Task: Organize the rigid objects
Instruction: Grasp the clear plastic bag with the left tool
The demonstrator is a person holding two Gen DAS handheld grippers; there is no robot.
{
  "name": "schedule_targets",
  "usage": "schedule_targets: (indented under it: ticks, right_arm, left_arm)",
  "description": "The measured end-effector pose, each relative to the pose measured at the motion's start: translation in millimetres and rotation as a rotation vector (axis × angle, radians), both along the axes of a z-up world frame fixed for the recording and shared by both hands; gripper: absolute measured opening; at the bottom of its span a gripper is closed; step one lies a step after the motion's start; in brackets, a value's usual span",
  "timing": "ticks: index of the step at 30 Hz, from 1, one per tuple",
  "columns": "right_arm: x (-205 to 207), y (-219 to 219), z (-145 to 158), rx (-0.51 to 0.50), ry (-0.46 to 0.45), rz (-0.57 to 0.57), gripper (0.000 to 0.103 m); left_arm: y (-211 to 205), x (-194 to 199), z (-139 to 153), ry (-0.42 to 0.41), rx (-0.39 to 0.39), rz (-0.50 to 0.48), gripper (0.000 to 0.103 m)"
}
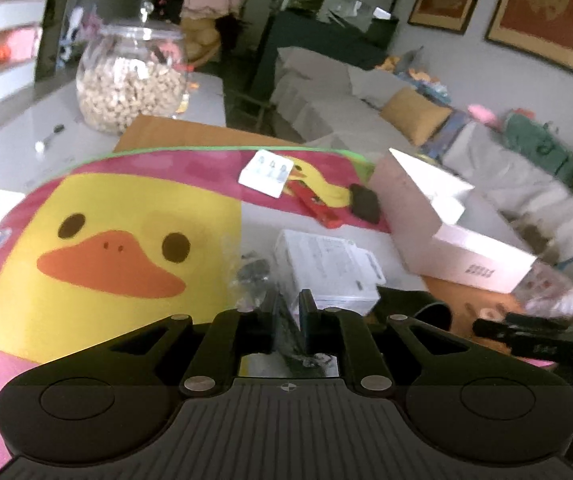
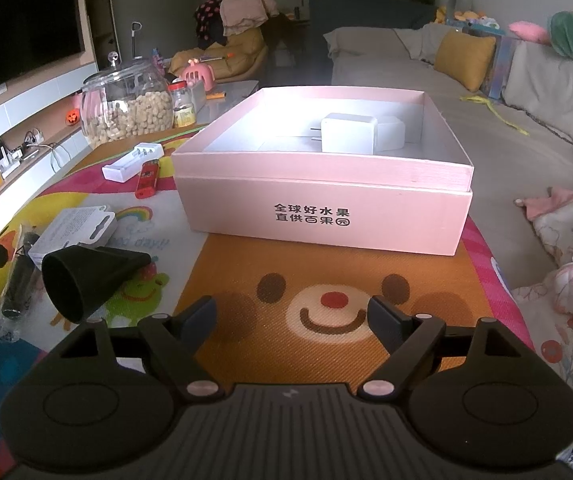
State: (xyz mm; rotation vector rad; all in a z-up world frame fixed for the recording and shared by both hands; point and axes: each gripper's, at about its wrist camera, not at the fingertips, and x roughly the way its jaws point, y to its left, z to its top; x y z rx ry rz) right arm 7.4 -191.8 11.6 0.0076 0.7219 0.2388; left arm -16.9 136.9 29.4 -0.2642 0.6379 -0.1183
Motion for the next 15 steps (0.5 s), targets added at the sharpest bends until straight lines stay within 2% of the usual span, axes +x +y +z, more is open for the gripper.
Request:
schedule_targets:
  ticks: [2,4,5,10,15]
  right_arm:
    - [0,-1,0,-0.001,-0.001,0.0,0.083]
    - [-1,-2,0,-0.001,-0.001,0.0,0.083]
    - [0,-1,0,-0.001,-0.001,0.0,0.083]
    - [0,-1,0,-0.005,-0.001,0.0,0.083]
    - [-1,-2,0,-0.005,-0.001,0.0,0.083]
  left_arm:
    - [-8,3,-1,0.016,0.066,0.003,0.012]
    - [-13,7,-5,0.027,0.1,0.007,0.022]
    - [-15,8,-5,0.029,0.113,0.012,0.023]
    - [-19,21,-12,0.07,0.123,0.029,0.035]
    - [-23,27,-17,0.057,0.146,0.031,0.033]
